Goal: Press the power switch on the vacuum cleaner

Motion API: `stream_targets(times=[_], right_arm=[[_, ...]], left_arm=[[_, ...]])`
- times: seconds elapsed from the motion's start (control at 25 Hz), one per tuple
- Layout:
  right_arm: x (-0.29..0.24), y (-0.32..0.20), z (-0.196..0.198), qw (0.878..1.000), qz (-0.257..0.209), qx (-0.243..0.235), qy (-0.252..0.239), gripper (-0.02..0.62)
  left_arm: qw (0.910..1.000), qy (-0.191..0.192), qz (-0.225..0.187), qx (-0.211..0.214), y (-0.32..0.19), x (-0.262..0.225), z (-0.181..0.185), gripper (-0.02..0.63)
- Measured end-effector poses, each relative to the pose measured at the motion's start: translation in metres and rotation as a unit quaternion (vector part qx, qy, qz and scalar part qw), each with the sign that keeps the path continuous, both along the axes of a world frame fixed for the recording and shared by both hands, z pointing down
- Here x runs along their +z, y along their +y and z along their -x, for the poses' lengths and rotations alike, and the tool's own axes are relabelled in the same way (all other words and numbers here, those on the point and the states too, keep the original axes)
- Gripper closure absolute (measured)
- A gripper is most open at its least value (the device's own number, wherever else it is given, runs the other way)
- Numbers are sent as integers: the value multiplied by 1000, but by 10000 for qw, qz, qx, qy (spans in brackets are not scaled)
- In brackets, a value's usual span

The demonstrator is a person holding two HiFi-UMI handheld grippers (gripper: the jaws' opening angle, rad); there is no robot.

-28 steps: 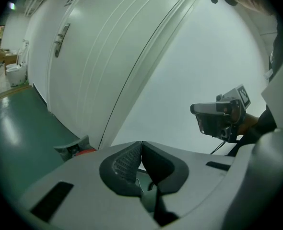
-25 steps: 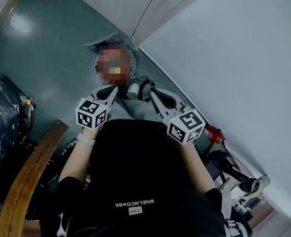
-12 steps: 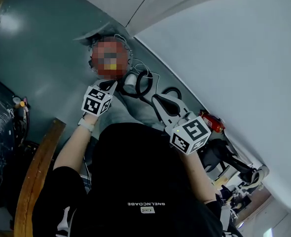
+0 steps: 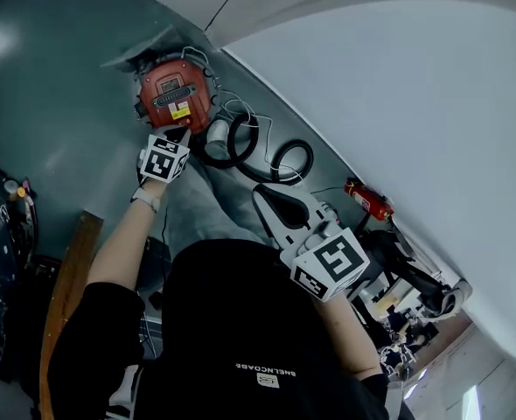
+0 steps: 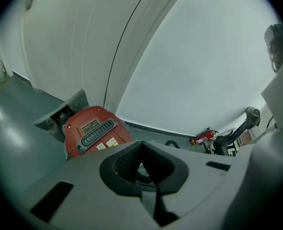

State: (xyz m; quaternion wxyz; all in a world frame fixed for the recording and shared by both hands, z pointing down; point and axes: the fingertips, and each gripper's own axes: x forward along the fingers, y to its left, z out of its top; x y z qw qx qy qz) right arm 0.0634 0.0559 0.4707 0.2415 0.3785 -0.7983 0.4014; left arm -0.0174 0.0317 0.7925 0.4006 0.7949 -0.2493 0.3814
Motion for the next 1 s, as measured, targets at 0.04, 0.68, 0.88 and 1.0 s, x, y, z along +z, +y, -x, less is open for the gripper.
stream_targets(times=[0.04, 0.68, 0.88, 1.0], right_arm=[[4, 1, 1, 10000, 48, 5, 2, 563], [43, 7, -18, 9974, 508, 478, 166, 563], [46, 2, -29, 9961, 554, 647, 222, 563], [47, -1, -34, 9956, 568, 713, 226, 563]], left_arm=[[10000, -36, 33, 25, -1, 12, -1, 592], [9949, -674, 609, 429, 2, 142, -18, 592], [9928, -826, 733, 469, 5, 158, -16, 592], [9923, -862, 707, 532, 3, 164, -15, 592]])
